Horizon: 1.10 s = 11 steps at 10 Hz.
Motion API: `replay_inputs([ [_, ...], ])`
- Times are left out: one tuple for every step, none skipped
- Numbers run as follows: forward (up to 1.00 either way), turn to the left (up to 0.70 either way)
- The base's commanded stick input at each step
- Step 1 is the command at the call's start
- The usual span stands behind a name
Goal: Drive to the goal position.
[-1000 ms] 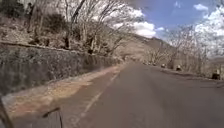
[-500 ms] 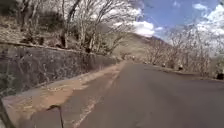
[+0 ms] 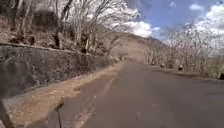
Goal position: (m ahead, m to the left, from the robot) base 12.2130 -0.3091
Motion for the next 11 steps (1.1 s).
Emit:
replay_inputs([
  [0.7,0.0],
  [0.7,0.0],
  [0.7,0.0],
  [0.7,0.0],
  [0.7,0.0],
  [0.7,0.0],
  [0.7,0.0],
  [0.7,0.0],
  [0.7,0.0],
  [0.7,0.0],
  [0.7,0.0],
])
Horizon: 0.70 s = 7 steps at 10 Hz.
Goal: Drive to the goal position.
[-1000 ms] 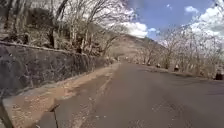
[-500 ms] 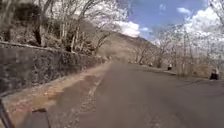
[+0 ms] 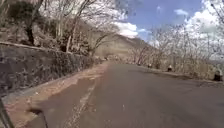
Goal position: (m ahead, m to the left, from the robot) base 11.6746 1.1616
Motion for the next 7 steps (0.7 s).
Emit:
replay_inputs([
  [0.7,0.0],
  [0.7,0.0],
  [0.7,0.0],
  [0.7,0.0],
  [0.7,0.0],
  [0.7,0.0],
  [0.7,0.0],
])
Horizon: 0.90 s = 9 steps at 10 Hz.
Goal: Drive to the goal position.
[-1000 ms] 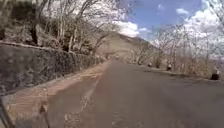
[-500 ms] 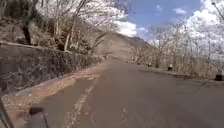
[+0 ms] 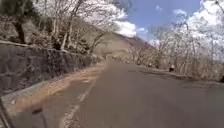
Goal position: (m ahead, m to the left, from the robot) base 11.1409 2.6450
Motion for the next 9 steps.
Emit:
replay_inputs([
  [0.7,0.0],
  [0.7,0.0],
  [0.7,0.0],
  [0.7,0.0],
  [0.7,0.0],
  [0.7,0.0],
  [0.7,0.0],
  [0.7,0.0],
  [0.7,0.0],
])
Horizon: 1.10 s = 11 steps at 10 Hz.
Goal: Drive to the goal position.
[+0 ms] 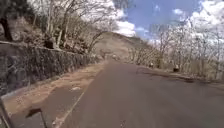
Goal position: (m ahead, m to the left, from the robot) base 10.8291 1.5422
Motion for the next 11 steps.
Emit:
replay_inputs([
  [0.7,0.0],
  [0.7,0.0],
  [0.7,0.0],
  [0.7,0.0],
  [0.7,0.0],
  [0.7,0.0],
  [0.7,0.0],
  [0.7,0.0],
  [0.7,0.0],
  [0.7,0.0],
  [0.7,0.0],
])
